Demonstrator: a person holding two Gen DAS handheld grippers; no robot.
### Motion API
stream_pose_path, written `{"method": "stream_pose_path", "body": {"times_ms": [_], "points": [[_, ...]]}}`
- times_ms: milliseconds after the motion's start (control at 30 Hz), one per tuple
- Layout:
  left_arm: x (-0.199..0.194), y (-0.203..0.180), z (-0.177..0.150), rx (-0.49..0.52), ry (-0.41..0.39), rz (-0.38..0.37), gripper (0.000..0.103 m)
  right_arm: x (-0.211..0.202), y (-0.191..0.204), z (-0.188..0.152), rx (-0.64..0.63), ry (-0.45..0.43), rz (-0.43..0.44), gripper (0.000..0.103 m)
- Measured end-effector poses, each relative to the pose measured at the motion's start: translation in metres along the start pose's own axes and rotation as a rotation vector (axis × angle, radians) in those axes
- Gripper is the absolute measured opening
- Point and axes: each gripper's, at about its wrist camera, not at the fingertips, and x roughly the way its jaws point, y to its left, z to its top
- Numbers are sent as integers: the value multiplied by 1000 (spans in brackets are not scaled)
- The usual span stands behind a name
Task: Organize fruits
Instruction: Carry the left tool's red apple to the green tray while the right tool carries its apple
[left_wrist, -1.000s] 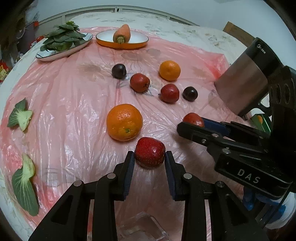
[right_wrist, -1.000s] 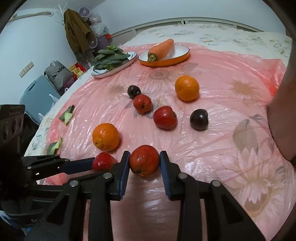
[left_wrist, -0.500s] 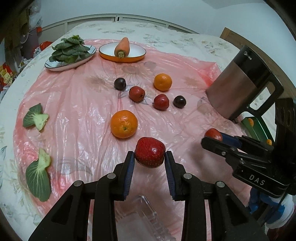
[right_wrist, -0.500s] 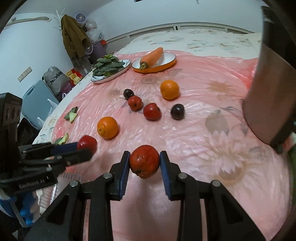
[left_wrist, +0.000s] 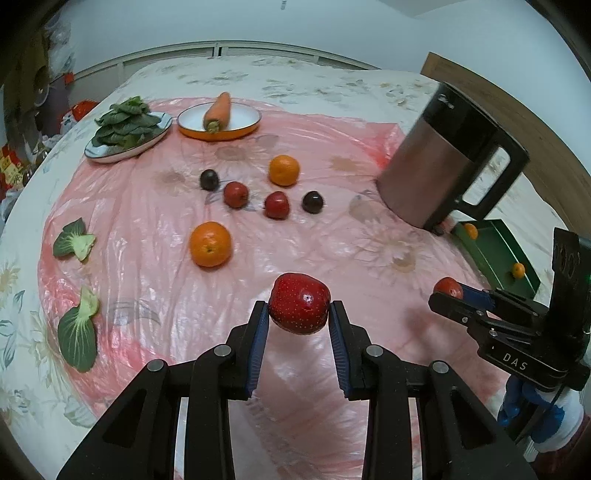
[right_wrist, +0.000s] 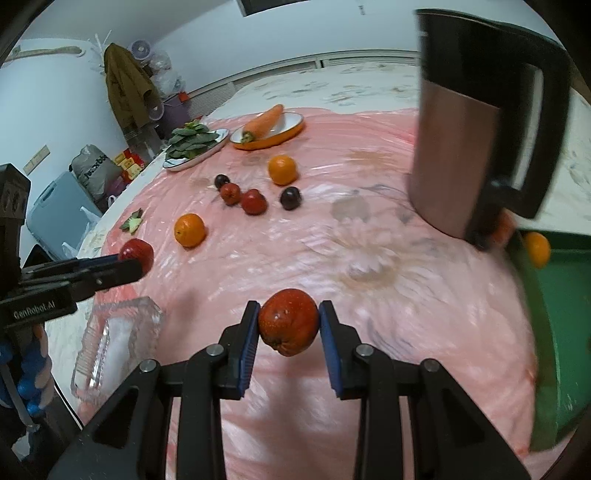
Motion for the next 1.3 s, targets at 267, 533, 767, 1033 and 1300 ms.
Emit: {"method": "stream_pose_path", "body": {"times_ms": [267, 533, 767, 1033, 1300], "points": [[-1, -56, 0, 65, 15, -43, 28, -42, -46, -21, 61, -44, -57, 29], [16, -141, 9, 164, 43, -118, 28, -86, -121, -37, 160, -96, -146, 29], [38, -219, 17, 255, 76, -192, 28, -110, -186, -51, 234, -120, -243, 29], [68, -284, 21, 349, 114, -241, 28, -122, -238, -62, 268, -125, -313, 29], [102, -342, 12, 442, 171, -254, 28, -112, -272, -69, 279, -99, -354, 29]]}}
